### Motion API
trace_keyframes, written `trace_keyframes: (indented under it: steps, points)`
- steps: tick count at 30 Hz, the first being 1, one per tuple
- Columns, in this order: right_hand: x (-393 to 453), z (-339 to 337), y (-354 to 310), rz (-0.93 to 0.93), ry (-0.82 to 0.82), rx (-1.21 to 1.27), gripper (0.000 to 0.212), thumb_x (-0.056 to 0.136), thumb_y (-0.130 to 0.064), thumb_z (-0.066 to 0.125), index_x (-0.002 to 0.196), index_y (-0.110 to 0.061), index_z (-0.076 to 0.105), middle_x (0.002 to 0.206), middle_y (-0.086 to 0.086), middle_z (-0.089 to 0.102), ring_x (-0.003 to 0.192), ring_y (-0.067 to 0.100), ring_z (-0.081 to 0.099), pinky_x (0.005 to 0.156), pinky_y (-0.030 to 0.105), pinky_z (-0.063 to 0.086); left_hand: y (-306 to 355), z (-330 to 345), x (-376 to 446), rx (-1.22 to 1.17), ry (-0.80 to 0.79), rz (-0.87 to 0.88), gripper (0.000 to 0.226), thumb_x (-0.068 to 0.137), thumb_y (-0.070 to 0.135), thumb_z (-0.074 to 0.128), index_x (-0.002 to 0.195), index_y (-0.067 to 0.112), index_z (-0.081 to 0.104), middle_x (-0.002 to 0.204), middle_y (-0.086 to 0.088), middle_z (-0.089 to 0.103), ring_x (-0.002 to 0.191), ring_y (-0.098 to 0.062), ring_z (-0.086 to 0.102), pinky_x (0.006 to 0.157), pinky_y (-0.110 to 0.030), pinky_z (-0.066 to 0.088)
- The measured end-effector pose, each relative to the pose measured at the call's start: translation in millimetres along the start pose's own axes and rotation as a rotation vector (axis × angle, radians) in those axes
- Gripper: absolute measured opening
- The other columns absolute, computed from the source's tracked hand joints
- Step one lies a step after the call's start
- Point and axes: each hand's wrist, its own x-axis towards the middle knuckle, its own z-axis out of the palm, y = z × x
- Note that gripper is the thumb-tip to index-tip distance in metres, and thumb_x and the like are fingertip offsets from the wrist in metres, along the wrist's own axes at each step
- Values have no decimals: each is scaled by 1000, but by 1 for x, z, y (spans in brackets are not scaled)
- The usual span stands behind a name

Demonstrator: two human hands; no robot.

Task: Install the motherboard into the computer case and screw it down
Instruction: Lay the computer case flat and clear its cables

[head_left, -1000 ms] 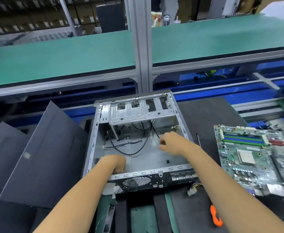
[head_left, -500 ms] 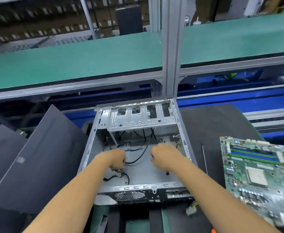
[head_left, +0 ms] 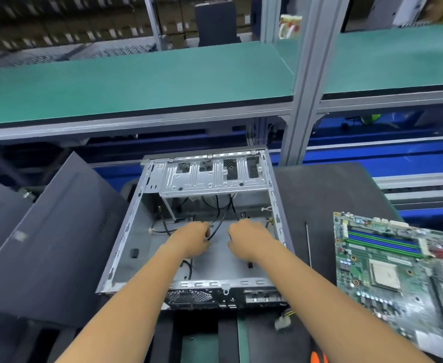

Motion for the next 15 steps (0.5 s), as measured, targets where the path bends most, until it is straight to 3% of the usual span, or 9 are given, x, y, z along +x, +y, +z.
trace_keyframes:
  steps: [8,10,15]
  points:
    - [37,-5,-57,66,4,53,8,90,-7,46,83,-8,44,99,13,57,95,32,54,70,33,35,-64,-7,-9,19,26,-8,8,89,22,55,89,15,56,95,-4,62,84,-23,58,68,-32,47]
    - [49,-7,-72,79,5,67,4,90,-6,47,90,-10,48,108,13,58,96,31,54,74,34,35,-82,-10,-11,20,20,-6,8,88,23,57,85,16,55,91,-4,62,81,-23,57,66,-31,45]
    - [73,1,-105,141,-36,136,29,89,-2,45,117,-4,51,126,15,43,107,33,52,74,36,39,-118,-17,-16,-40,26,7,10,86,23,59,85,14,57,85,-3,62,77,-22,56,64,-32,44]
